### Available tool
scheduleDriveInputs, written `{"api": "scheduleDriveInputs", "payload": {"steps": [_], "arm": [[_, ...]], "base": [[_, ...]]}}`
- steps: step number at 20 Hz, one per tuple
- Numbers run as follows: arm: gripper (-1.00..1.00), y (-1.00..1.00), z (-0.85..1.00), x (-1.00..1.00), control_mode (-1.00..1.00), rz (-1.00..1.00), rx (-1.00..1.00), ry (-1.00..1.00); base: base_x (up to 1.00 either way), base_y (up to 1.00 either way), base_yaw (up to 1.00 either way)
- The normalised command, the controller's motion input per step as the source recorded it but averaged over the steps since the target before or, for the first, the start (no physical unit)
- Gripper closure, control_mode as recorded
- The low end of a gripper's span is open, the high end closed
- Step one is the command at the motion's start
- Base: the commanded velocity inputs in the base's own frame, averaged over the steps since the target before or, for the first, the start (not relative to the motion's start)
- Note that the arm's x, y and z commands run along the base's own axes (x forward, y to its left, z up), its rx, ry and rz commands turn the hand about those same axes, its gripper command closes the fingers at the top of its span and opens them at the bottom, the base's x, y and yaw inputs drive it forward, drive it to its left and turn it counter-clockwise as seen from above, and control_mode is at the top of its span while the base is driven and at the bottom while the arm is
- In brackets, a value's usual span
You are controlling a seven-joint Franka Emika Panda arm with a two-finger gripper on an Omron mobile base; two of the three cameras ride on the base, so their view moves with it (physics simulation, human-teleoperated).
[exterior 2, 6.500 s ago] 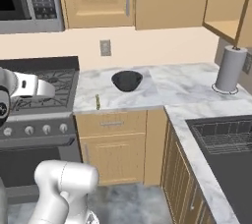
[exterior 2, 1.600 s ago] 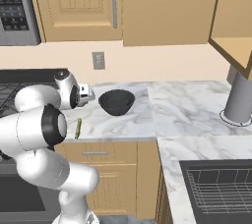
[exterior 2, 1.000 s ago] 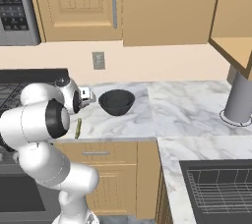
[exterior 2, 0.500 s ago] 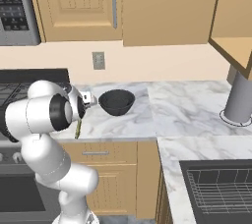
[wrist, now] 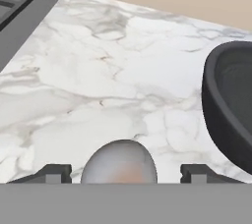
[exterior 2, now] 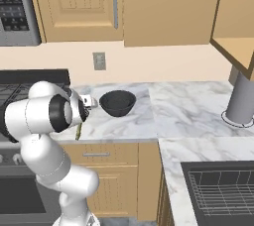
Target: Pick the egg and butter from the fridge and place them by the bowl for mixing.
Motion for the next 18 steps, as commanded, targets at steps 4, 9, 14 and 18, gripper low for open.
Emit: {"api": "scheduleDriveInputs", "payload": {"steps": [4,9,14,18], "arm": [[-1.00,0.00,0.30,0.00,-1.00,0.00,0.00,0.00],[-1.00,0.00,0.67,-0.44,-1.00,0.00,0.00,-0.02],[-1.00,-0.26,0.31,-1.00,-1.00,0.00,0.00,-0.08],[-1.00,-0.78,-0.02,-1.00,-1.00,-0.03,0.07,-0.24]], "base": [[0.00,0.00,0.00],[0.00,0.00,0.00],[0.00,0.00,0.00],[0.00,0.00,0.00]]}}
